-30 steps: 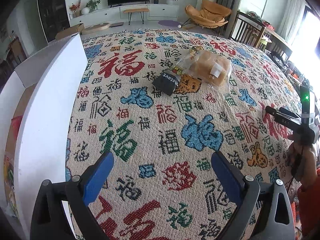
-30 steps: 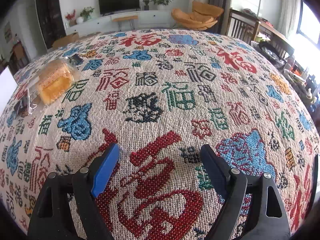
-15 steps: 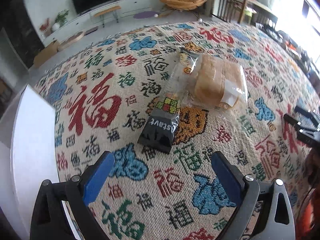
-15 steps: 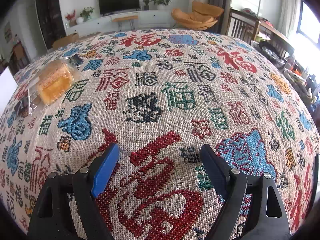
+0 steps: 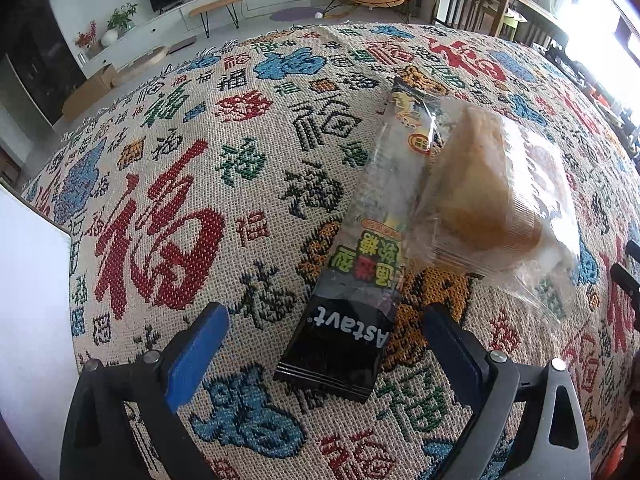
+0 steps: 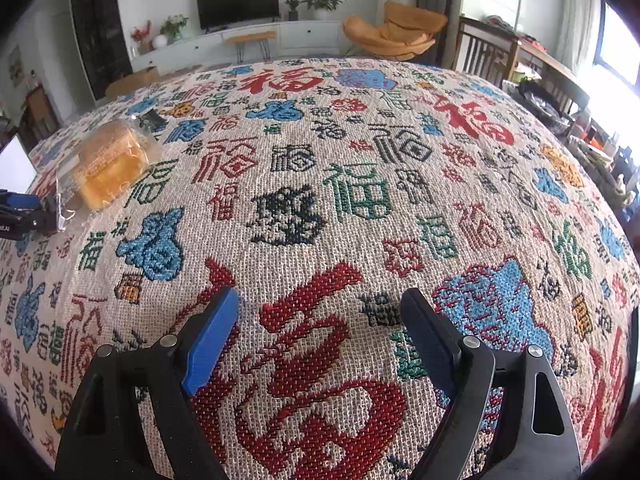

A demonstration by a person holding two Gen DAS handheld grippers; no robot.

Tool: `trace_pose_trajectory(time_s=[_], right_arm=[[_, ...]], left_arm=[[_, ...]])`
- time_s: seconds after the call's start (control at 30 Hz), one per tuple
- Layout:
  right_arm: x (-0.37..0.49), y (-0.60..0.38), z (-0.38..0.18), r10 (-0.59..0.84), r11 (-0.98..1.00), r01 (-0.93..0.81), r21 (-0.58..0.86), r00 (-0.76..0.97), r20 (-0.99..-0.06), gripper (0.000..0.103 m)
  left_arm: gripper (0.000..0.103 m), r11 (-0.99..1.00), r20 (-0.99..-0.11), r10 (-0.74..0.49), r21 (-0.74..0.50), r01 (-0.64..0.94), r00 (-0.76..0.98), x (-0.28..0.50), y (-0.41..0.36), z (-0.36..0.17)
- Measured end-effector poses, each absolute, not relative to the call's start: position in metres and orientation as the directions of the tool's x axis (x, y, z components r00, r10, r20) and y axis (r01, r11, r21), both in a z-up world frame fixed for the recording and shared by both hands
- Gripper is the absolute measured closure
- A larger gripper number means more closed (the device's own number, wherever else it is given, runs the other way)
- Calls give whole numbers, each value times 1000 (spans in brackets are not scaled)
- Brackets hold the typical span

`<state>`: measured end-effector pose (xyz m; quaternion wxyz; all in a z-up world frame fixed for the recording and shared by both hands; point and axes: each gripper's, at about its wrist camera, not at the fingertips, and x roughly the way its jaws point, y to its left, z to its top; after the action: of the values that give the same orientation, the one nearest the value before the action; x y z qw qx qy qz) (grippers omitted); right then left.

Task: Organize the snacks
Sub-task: 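Grasp the black Astavt packet with the left tool, then lift the Astavt packet with left tool while right tool moves toward the bread square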

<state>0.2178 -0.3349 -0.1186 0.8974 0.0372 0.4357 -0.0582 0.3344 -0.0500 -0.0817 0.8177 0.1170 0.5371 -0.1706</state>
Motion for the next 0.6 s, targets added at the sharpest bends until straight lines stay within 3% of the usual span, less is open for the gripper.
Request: trace_pose_trajectory(time_s=[0.27,0.33,0.37,0.4,0.47,0.5,0.6], right_arm=[[218,-335,-119,-72,990,137,16,614,-786,17],[218,-335,-119,-72,990,137,16,614,-786,17],[218,-335,-119,-72,990,137,16,614,-786,17],[218,-335,-119,-72,990,137,16,614,-786,17],[218,-335,-119,-72,990,137,16,614,-786,17],[218,-335,-119,-72,990,137,16,614,-786,17],[218,-335,-119,-72,990,137,16,614,-786,17]], left_arm=[[6,928,-902,-177,-21,372,394,341,-47,-83],[10,927,-897,-177,-14,375,405,342,-47,-83],[23,927,-890,-178,-7,376,421,341,-47,-81],[48,926,-880,-188,-11,377,436,340,-46,-78],[69,928,-877,-217,-49,368,430,338,-40,-73],[77,929,-873,-237,-76,362,426,336,-36,-71],[79,947,-864,-251,-128,293,436,317,-16,-69]])
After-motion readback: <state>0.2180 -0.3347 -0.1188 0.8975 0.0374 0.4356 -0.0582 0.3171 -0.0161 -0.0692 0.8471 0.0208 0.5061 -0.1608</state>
